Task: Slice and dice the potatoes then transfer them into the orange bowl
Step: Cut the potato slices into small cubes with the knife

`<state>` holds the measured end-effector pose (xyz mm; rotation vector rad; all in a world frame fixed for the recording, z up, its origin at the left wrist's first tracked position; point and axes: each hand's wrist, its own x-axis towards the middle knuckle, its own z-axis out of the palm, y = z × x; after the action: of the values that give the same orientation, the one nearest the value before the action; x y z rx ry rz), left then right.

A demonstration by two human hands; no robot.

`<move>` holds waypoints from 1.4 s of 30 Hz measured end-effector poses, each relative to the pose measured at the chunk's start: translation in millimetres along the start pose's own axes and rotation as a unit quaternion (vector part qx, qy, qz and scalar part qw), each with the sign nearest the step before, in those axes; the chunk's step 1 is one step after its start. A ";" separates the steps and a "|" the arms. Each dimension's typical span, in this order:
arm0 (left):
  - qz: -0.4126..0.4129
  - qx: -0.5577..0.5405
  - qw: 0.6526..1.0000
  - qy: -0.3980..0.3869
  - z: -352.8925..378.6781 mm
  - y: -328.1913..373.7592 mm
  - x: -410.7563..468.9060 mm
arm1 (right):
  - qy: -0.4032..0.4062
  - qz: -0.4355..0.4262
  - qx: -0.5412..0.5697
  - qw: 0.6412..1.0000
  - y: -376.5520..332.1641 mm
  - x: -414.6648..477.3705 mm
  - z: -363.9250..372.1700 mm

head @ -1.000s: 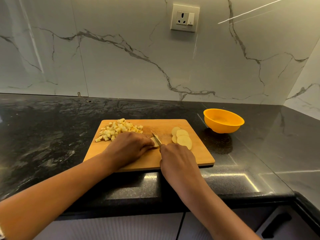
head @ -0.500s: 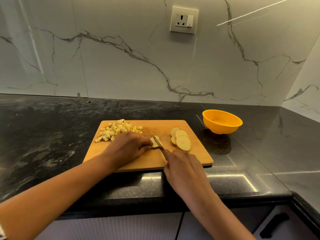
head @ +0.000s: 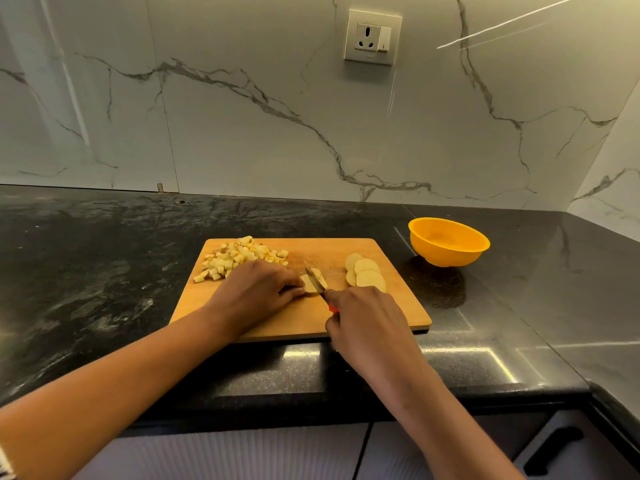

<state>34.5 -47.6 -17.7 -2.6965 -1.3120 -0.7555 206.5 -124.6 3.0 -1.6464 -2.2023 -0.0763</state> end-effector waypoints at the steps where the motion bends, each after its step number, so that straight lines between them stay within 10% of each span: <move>1: 0.001 0.002 1.000 0.000 0.3 -0.4 0.5 | -0.003 -0.002 -0.001 1.000 0.8 0.6 -0.3; 42: -0.003 0.006 1.000 0.011 -1.8 -2.8 0.1 | -0.029 -0.003 -0.024 0.999 -16.2 -13.7 8.6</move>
<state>31.7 -46.2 -16.5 -2.6688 -1.3150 -0.7738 192.3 -139.8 -6.6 -1.6877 -2.2666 -0.0856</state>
